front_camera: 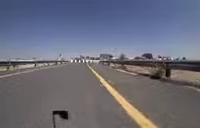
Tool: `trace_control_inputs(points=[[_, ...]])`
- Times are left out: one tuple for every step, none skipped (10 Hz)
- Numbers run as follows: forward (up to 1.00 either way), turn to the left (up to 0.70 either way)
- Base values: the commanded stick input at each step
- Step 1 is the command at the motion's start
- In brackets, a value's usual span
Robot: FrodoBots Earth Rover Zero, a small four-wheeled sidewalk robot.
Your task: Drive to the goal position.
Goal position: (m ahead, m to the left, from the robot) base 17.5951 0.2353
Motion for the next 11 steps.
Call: trace_control_inputs(points=[[0.7,0.0],[0.7,0.0],[0.7,0.0],[0.7,0.0],[0.7,0.0],[0.7,0.0],[0.7,0.0],[0.7,0.0],[0.7,0.0],[0.7,0.0],[0.7,0.0]])
